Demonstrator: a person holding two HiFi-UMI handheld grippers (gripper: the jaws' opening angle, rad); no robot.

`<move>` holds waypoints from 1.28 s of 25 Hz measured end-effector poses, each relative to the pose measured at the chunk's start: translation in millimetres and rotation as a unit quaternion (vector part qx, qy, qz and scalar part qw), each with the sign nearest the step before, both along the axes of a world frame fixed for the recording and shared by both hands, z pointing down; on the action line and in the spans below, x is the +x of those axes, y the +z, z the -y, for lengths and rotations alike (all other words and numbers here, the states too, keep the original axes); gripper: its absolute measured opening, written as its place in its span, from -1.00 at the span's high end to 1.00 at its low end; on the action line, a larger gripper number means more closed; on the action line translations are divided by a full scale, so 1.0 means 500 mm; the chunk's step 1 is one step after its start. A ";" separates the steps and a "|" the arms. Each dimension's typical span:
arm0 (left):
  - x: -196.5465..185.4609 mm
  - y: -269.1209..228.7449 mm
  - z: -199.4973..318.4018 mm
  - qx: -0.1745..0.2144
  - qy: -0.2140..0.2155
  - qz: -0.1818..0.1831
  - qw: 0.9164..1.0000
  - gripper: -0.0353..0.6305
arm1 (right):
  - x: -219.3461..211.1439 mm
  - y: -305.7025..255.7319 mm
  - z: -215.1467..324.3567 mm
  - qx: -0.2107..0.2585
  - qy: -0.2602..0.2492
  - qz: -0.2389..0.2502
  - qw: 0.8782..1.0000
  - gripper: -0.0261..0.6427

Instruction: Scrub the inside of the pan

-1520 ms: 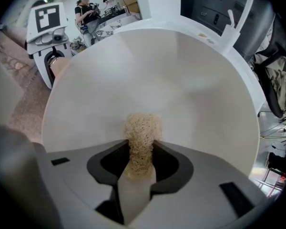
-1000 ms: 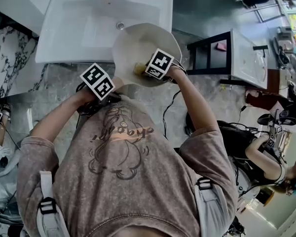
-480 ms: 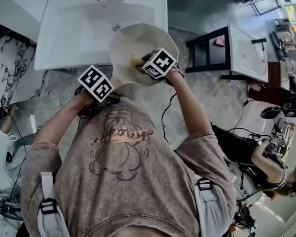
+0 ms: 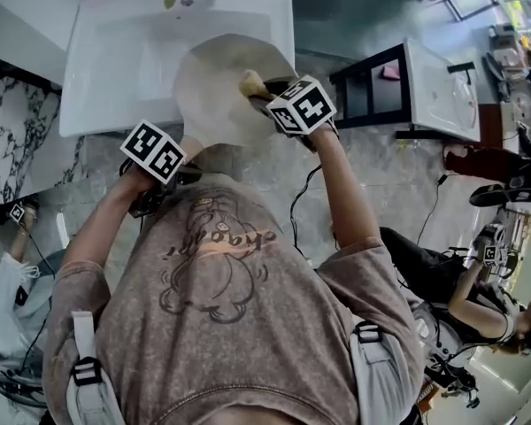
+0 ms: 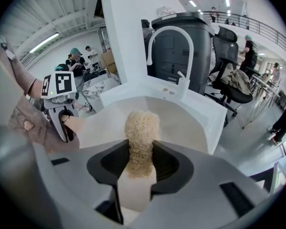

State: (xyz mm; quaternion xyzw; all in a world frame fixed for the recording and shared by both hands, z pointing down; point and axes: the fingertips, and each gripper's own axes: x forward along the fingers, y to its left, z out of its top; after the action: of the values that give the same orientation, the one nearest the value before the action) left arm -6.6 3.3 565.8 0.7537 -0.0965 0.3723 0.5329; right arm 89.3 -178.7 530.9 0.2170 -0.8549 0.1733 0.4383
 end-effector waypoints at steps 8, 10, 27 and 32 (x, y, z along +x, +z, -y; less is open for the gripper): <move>-0.076 0.011 0.066 0.008 -0.098 0.018 0.995 0.67 | 0.050 -0.040 0.023 0.033 0.090 0.064 0.993 0.45; -0.097 0.018 0.083 0.013 -0.124 0.031 0.992 0.67 | 0.057 -0.040 0.014 0.041 0.111 0.080 0.990 0.45; -0.187 0.030 0.160 0.078 -0.225 0.114 0.965 0.66 | 0.090 0.063 -0.065 0.039 0.272 0.160 0.948 0.45; -0.182 0.024 0.167 0.069 -0.239 0.098 0.964 0.66 | 0.091 0.079 -0.064 0.031 0.279 0.157 0.947 0.45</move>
State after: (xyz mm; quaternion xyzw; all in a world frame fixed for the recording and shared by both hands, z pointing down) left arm -97.6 -80.1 577.8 0.7035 -0.3506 0.2988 0.5412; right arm 134.6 -146.7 570.3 0.4305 -0.8228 0.2946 0.2256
